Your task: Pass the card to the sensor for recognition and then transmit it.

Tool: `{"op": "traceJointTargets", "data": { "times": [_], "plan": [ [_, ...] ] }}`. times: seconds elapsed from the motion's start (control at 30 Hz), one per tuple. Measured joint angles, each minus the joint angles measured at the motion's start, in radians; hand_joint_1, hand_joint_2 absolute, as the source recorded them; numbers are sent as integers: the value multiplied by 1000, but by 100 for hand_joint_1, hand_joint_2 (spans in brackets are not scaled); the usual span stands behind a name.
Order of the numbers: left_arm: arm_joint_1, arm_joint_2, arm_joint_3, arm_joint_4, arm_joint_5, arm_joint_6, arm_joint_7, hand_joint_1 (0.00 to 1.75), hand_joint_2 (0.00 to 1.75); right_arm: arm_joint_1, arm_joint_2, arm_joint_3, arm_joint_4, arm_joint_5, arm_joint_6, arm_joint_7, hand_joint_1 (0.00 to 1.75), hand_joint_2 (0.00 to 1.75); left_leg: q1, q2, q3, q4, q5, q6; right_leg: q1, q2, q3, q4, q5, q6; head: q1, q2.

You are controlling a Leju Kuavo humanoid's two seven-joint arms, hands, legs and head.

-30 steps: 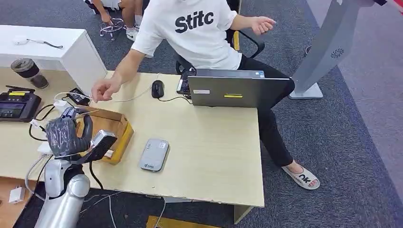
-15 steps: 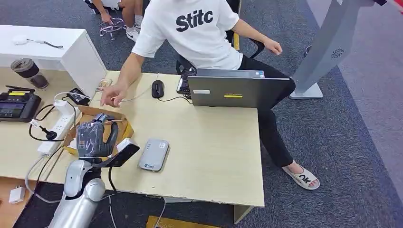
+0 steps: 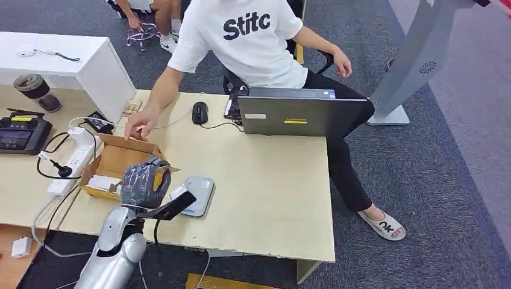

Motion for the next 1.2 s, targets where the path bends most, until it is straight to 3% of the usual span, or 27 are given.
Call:
{"op": "traceJointTargets", "data": {
  "times": [0.1,0.33,1.2],
  "plan": [
    [0,0,-18,73,-41,-39,37,175,175,0,0,0,0,4,14,-5,0,175,0,0,0,0,0,0,0,0,0,0,0,0,0,0],
    [-1,0,-27,159,-73,-47,68,175,175,0,0,0,0,15,18,-5,0,175,0,0,0,0,0,0,0,0,0,0,0,0,0,0],
    [-12,3,-28,237,-87,-38,74,175,175,0,0,-3,0,17,31,0,0,175,0,0,0,0,0,0,0,0,1,0,0,0,0,0]
  ]
}}
